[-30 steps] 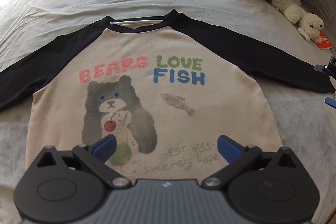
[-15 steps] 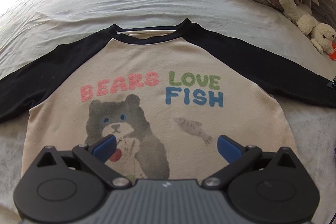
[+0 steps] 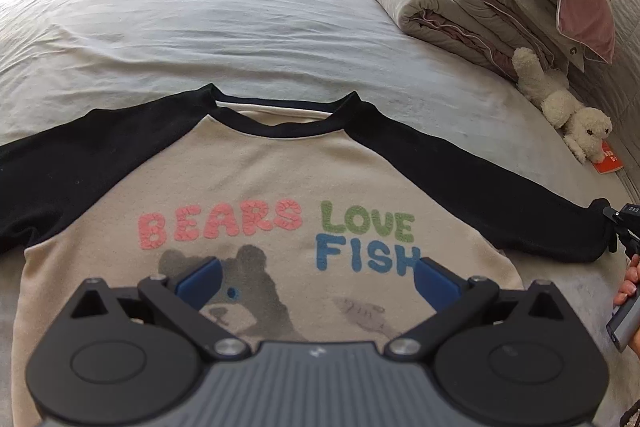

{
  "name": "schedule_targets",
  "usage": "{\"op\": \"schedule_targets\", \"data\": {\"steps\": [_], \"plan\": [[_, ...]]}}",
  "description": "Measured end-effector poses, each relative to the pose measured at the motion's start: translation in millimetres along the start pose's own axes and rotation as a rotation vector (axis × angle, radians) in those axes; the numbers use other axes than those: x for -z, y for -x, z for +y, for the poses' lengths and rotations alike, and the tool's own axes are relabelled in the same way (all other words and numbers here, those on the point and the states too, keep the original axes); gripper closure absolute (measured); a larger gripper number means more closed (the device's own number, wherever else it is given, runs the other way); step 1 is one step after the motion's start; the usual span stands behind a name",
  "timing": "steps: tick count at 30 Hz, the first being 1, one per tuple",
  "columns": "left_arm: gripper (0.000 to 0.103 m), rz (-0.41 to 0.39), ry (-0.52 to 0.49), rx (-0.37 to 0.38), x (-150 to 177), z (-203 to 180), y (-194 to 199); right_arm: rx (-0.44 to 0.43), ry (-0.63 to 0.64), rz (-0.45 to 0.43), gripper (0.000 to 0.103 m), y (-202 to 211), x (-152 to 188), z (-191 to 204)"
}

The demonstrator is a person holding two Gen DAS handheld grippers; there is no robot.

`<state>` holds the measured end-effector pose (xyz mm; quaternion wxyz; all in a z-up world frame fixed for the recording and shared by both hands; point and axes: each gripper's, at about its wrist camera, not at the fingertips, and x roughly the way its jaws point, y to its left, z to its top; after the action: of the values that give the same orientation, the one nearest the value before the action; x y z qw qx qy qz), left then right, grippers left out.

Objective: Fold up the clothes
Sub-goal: 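Grasp the other black sleeve with the right gripper near the collar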

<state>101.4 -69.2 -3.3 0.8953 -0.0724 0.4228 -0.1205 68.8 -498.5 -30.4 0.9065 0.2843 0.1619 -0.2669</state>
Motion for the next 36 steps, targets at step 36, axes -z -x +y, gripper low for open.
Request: {"op": "schedule_targets", "data": {"steps": [36], "plan": [[0.001, -0.031, 0.247, 0.311, -4, 67, 12, -0.624, 0.491, 0.167, 0.091, 106, 95, 209]]}}
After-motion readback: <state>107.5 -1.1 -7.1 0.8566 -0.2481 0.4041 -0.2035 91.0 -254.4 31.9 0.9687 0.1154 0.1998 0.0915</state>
